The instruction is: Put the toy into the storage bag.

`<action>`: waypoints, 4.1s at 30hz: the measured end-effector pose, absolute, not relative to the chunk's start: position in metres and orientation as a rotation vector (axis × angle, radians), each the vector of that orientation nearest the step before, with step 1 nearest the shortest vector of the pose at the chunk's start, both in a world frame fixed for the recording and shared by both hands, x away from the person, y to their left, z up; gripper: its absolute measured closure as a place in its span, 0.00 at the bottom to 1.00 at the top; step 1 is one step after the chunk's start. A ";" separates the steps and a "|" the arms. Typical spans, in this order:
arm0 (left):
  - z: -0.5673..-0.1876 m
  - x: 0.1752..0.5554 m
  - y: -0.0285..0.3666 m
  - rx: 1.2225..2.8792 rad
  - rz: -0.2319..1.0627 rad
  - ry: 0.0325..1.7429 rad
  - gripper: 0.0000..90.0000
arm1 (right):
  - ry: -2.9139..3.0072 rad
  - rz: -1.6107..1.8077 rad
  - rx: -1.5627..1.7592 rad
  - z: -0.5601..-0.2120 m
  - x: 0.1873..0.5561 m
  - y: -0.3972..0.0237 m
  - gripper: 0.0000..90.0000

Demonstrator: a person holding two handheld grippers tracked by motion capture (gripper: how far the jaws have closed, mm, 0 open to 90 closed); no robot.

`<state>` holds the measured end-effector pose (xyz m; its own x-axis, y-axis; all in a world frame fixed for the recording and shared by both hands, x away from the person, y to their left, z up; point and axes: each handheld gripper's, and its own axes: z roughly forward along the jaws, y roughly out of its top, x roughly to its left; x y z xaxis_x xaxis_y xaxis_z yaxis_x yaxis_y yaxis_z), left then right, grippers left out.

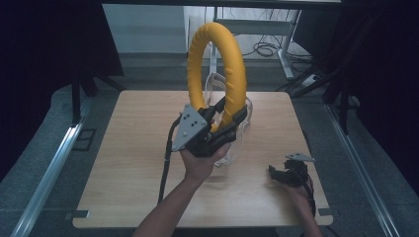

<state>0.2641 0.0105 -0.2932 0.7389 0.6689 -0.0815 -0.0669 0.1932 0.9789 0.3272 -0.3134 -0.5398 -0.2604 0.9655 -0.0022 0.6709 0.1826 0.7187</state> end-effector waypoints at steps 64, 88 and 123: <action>-0.377 0.336 -0.009 1.412 0.336 0.775 0.55 | 2.003 0.846 1.537 -0.540 0.327 -0.313 0.16; -0.403 0.355 -0.004 1.434 0.287 0.867 0.55 | 2.002 0.846 1.538 -0.540 0.327 -0.313 0.16; -0.395 0.350 0.016 1.449 0.333 0.907 0.35 | 2.004 0.845 1.536 -0.539 0.327 -0.313 0.16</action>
